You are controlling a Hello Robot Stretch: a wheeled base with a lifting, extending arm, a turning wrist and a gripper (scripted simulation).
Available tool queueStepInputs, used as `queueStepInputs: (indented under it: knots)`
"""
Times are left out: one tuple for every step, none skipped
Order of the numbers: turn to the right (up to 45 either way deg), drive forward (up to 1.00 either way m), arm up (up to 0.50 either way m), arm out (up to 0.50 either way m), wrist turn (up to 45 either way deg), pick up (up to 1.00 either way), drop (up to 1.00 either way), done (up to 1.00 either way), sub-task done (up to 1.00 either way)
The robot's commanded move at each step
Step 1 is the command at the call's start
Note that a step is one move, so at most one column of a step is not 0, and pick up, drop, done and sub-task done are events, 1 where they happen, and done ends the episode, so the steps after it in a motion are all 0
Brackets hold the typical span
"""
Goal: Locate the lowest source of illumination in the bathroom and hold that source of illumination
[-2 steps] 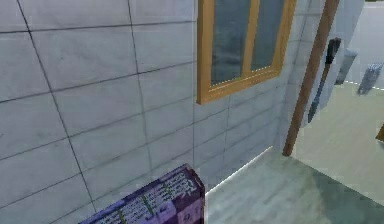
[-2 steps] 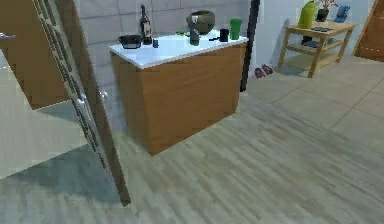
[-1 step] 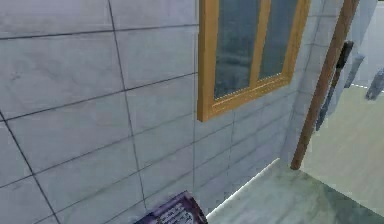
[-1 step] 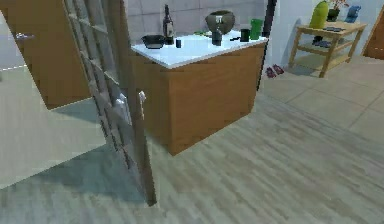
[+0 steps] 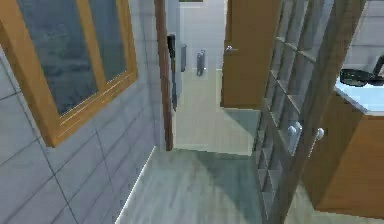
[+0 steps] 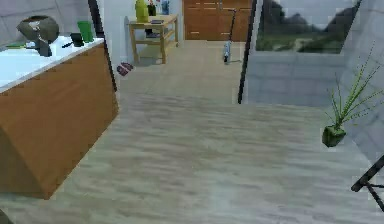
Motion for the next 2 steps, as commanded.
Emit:
queueStepInputs:
  knots:
    - [0.0, 1.0, 0.0, 0.0, 0.0, 0.0, 0.0, 0.0, 0.0]
    - [0.0, 0.95, 0.0, 0.0, 0.0, 0.0, 0.0, 0.0, 0.0]
